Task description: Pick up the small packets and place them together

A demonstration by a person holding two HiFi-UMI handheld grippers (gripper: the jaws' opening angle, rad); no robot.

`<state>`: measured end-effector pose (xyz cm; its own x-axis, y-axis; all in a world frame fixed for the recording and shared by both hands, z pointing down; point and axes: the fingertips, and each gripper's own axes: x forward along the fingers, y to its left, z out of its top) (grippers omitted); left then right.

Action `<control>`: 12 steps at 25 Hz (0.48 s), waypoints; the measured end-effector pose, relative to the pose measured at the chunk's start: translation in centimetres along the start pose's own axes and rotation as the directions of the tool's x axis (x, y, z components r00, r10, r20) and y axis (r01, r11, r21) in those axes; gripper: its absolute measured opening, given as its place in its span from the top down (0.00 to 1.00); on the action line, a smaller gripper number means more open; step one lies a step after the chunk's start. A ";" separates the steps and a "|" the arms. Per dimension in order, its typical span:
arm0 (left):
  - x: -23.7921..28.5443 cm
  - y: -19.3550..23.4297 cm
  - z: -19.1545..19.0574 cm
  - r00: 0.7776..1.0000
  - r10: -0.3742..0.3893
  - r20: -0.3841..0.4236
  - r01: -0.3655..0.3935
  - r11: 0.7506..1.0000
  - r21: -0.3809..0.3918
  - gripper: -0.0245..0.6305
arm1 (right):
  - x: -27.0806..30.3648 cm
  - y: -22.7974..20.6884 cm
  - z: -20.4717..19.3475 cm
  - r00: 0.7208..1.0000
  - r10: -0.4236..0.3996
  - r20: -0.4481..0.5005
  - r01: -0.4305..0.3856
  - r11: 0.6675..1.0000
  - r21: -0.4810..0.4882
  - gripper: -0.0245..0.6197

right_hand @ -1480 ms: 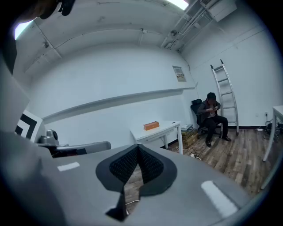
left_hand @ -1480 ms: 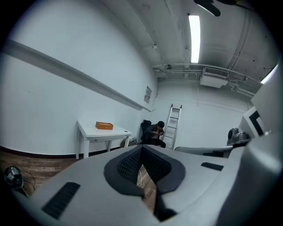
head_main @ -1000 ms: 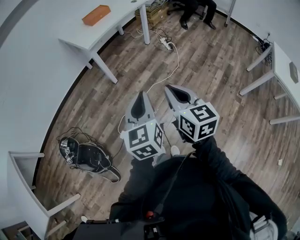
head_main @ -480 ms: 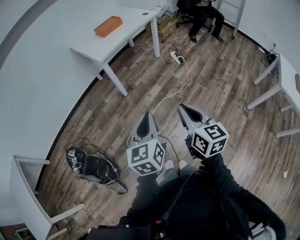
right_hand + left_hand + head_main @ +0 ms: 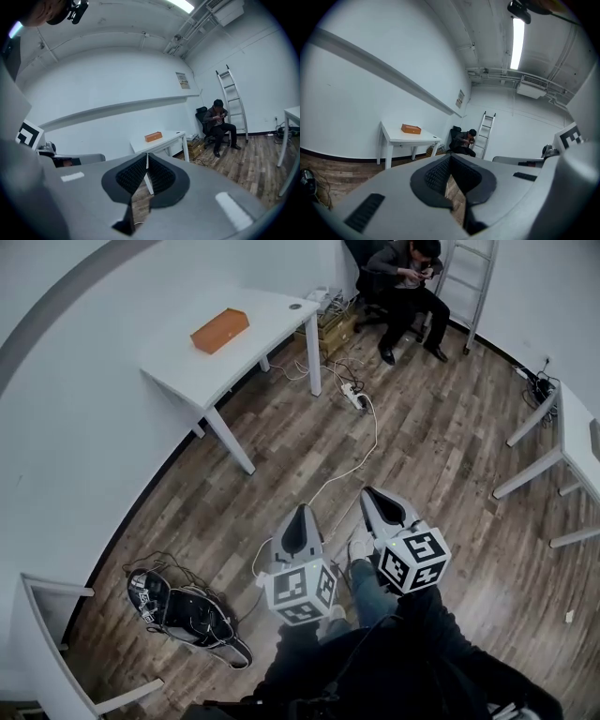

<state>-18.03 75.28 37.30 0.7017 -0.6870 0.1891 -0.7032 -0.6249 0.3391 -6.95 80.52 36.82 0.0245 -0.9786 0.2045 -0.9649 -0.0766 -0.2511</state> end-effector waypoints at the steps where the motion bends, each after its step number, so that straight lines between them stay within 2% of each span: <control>1: 1.2 0.3 0.2 1.000 0.006 0.000 -0.006 1.000 -0.002 0.96 | 1.1 -0.7 0.3 1.000 0.003 0.001 -0.003 1.000 -0.001 0.96; 8: 13.3 1.4 3.3 0.999 0.030 -0.015 -0.030 0.999 -0.013 0.96 | 11.7 -7.3 4.8 0.999 0.030 -0.023 -0.031 0.999 -0.018 0.96; 12: 19.9 0.7 5.4 0.998 0.055 -0.006 -0.055 0.998 -0.018 0.96 | 16.8 -11.5 7.4 0.997 0.057 -0.043 -0.058 0.998 -0.019 0.96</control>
<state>-5.17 59.22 36.29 0.6625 -0.7181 0.2131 -0.7386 -0.5791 0.3451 6.52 63.53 36.11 -0.0424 -0.9721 0.2307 -0.9695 -0.0157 -0.2446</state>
